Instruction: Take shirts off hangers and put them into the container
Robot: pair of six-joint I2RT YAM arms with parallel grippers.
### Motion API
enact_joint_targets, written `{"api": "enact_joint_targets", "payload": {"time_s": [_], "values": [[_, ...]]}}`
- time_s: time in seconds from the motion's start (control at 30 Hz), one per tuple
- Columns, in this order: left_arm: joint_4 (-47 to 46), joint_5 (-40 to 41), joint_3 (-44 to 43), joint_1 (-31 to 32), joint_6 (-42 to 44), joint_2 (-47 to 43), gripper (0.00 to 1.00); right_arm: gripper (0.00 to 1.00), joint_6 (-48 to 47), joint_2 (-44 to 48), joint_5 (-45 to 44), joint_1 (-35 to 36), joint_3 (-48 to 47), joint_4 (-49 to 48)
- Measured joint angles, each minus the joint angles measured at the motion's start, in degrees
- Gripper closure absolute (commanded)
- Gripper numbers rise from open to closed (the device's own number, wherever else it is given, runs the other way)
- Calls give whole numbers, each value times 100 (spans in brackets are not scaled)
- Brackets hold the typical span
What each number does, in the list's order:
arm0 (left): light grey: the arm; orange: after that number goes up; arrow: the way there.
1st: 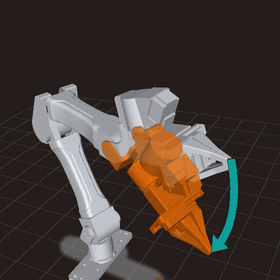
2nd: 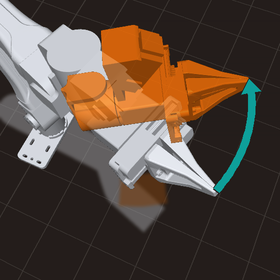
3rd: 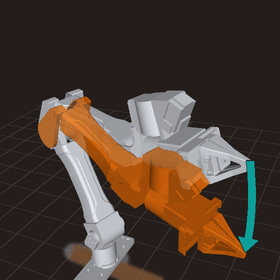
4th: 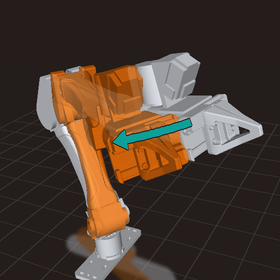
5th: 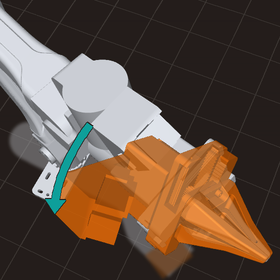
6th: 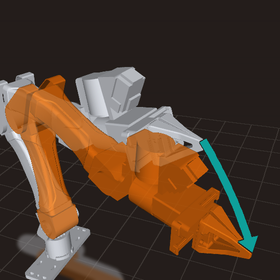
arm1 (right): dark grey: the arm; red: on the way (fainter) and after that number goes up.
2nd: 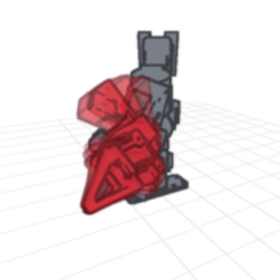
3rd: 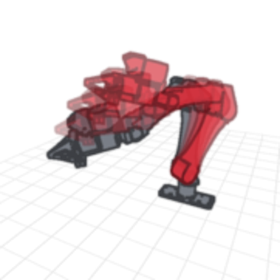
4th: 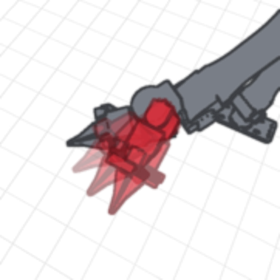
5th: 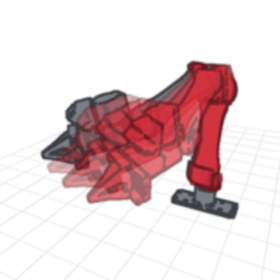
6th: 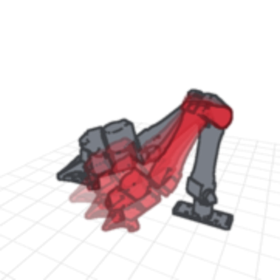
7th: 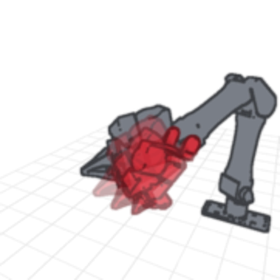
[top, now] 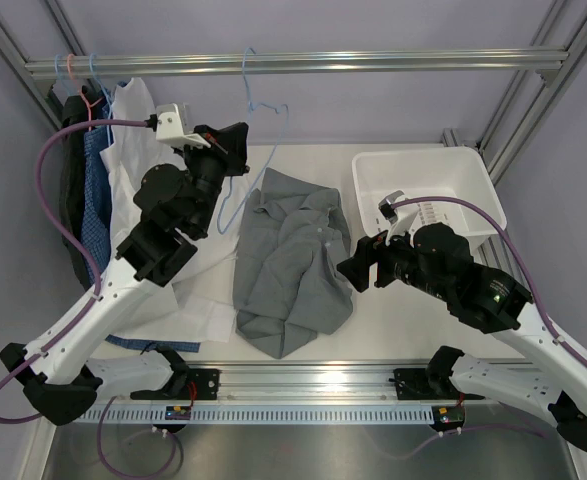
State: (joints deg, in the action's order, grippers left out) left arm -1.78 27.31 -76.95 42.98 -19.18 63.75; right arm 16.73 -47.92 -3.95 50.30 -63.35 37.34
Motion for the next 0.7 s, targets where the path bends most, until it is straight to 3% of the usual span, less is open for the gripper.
{"api": "enact_joint_targets", "payload": {"time_s": [0.2, 0.7], "values": [[-166, -210, -610, -608, -92, 645, 100, 21, 2, 4, 0, -2, 2, 0], [-50, -933, -811, -1609, -649, 1445, 100, 21, 107, -94, 0, 0, 162, -31]]}}
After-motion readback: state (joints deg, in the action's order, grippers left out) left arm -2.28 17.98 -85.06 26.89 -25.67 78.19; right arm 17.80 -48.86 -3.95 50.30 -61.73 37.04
